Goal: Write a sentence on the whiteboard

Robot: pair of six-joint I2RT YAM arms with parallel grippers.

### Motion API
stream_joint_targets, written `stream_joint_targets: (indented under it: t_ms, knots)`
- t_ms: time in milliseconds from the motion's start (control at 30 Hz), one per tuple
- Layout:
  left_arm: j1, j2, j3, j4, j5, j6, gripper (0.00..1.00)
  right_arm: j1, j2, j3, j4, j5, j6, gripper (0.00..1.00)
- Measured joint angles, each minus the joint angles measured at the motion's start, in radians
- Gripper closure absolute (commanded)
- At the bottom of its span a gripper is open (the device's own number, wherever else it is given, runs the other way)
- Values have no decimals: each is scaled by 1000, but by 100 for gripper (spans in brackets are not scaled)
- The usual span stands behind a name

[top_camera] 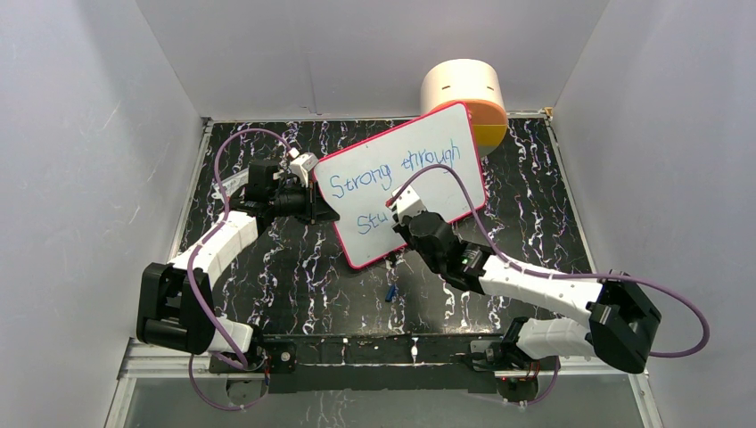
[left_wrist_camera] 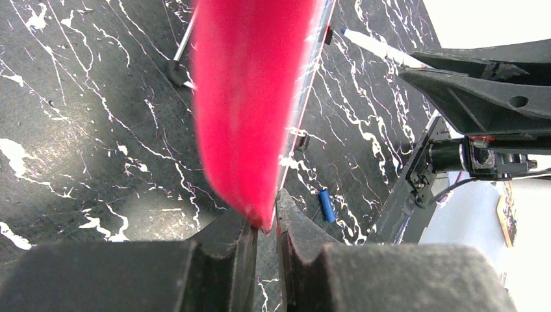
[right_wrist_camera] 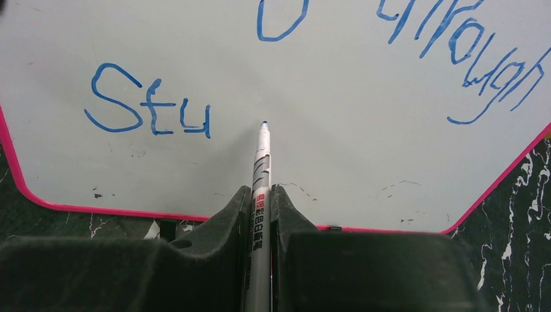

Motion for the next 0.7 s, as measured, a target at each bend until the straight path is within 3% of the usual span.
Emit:
stream_joint_targets:
  t_ms: [700]
  knots:
    - [0, 3, 5, -7, 1, 0, 100, 0, 37, 0, 5, -53, 0, 100]
